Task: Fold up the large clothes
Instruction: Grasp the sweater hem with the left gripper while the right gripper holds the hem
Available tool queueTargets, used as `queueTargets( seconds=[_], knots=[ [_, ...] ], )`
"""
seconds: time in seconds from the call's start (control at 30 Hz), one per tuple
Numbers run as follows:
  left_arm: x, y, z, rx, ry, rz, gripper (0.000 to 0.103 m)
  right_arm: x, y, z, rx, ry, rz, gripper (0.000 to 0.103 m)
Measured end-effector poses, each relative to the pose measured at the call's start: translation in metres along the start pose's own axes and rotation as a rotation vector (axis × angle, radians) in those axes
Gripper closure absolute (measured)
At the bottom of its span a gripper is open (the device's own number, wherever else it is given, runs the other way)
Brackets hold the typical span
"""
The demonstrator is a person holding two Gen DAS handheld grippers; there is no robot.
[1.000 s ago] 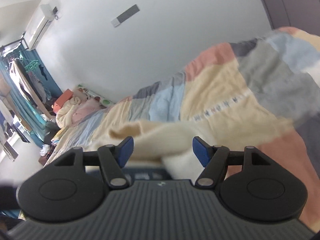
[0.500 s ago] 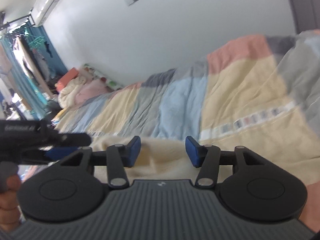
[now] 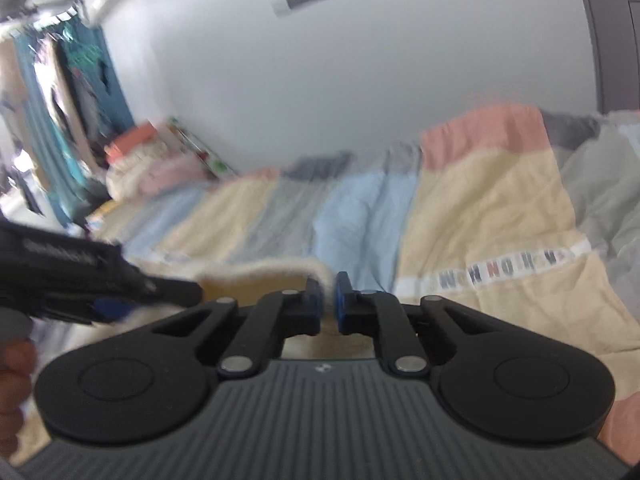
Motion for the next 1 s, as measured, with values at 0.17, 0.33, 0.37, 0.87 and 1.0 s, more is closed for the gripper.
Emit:
queueTargets(
  seconds=[0.17,0.33,0.37,0.87,1.0],
  knots=[
    [0.039,-0.012,-0.017,0.011,-0.061,-0.045,0.040,0.066,0.023,0.035,0.054,0.098,-0.118,0.093],
    [0.088,-0.024,-0.040,-0.004,-0.072,-0.181,0.040,0.126,0.029,0.054,0.060,0.164,-0.202,0.093],
    [0.098,-0.027,-0.043,-0.008,-0.044,-0.219,0.040,0.134,0.029,0.055,0.057,0.171,-0.208,0.093],
    [0.160,-0.080,-0.030,0.062,0.230,-0.456,0.094,0.151,-0.043,0.084,0.103,0.222,-0.133,0.094],
    [0.194,-0.089,-0.034,0.007,0.198,-0.493,0.097,0.166,-0.039,0.088,0.151,0.216,-0.196,0.093]
  ],
)
Point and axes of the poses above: each gripper's, at about its wrist camera, not at the fingertips, and x roughly against the way its jaws point, z to its left, y to its top, the point moved 10 cm from there along -x, roughly the way its jaws point, and after that the axes turned 6 degrees about z, right-handed, at the moved point
